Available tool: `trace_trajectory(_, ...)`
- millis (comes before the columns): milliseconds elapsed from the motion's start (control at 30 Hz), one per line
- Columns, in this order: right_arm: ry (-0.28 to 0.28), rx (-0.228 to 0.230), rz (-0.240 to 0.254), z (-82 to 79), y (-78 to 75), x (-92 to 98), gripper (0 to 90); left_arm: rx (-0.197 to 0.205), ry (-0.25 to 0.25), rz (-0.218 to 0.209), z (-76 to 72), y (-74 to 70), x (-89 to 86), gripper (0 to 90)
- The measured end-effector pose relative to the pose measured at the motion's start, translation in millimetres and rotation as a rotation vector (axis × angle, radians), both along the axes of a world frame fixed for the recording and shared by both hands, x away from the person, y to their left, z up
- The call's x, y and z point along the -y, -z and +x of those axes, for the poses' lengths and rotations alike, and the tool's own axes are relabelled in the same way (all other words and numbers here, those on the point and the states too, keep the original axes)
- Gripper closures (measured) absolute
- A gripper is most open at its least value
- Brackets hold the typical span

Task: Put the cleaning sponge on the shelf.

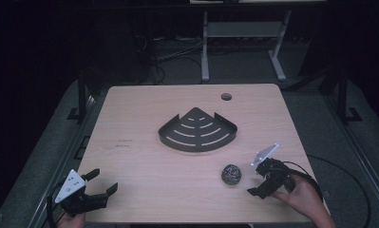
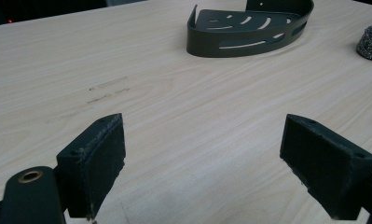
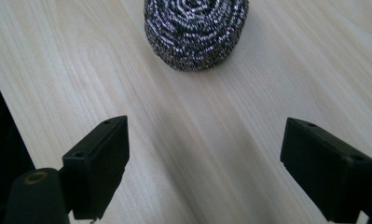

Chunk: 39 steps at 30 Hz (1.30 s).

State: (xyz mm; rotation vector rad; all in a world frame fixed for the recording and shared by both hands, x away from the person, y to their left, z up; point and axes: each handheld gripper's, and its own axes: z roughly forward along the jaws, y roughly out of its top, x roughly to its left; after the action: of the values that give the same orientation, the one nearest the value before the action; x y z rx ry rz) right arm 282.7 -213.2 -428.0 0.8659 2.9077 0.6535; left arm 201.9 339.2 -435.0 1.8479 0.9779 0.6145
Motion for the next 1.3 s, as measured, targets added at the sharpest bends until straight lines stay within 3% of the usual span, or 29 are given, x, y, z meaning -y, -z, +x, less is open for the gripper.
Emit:
trace_trajectory(533, -0.067, -0.016, -0.027, 17.6, -0.6, -24.2, 15.3, 0.002, -0.004, -0.005, -0.2, -0.8, -0.7, 13.3)
trace_trajectory(1300, -0.116, -0.05, -0.044, 36.1, -1.6, -48.8, 15.3, 0.005, -0.001, -0.002, 0.1, -1.6, 0.3, 13.3)
